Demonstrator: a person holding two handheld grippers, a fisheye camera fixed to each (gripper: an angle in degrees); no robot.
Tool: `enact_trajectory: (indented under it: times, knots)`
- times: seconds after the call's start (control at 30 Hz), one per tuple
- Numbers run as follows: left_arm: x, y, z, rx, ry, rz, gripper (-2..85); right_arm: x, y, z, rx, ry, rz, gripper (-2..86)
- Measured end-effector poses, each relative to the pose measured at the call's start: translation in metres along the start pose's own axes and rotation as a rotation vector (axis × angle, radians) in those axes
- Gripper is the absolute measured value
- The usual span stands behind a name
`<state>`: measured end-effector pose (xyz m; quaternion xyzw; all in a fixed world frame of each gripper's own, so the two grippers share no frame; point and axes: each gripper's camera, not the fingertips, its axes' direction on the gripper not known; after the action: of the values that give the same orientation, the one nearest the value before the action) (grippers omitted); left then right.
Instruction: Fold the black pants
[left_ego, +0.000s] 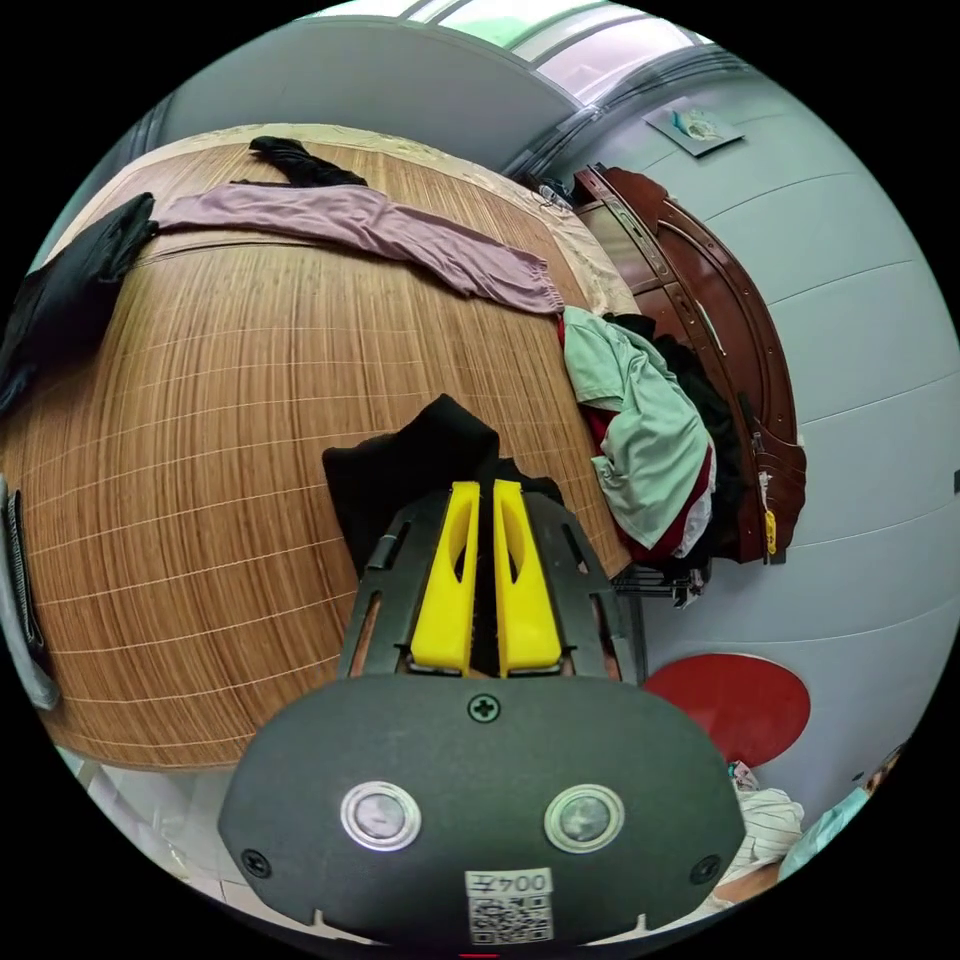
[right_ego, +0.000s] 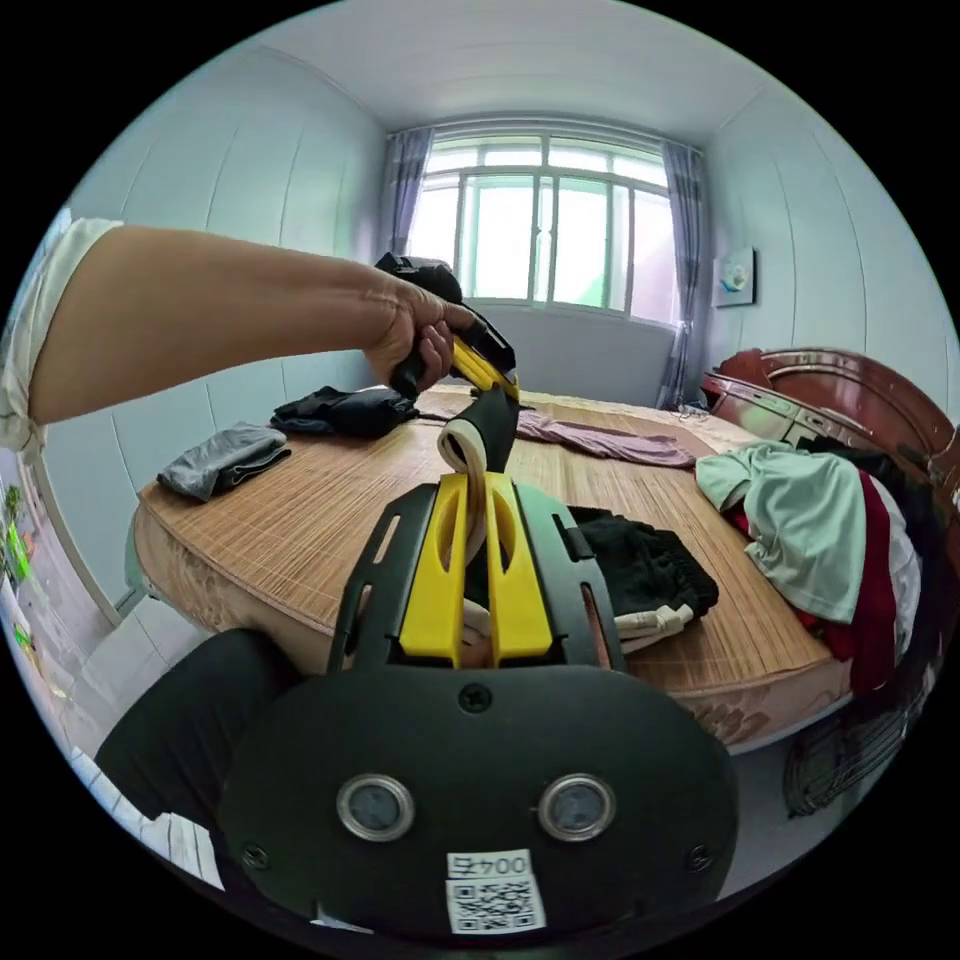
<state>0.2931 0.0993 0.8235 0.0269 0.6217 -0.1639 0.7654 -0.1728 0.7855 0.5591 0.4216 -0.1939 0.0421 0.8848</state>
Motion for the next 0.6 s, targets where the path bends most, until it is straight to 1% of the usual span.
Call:
enact_trajectory:
  times: [0.2, 0.33, 0.6]
  knots:
    - [0.051, -0.022, 0.082, -0.081, -0.002, -0.042, 2.7, 0.111, 0.004, 0.002, -0.084, -0.036, 0.280, 4.2]
    - [0.078, -0.024, 0.128, -0.111, -0.021, -0.059, 2.9, 0.165, 0.013, 0.004, -0.134, -0.036, 0.417, 4.1]
    - [0.119, -0.025, 0.167, -0.107, -0.033, -0.055, 4.1, 0.254, 0.013, -0.003, -0.137, -0.101, 0.627, 4.1]
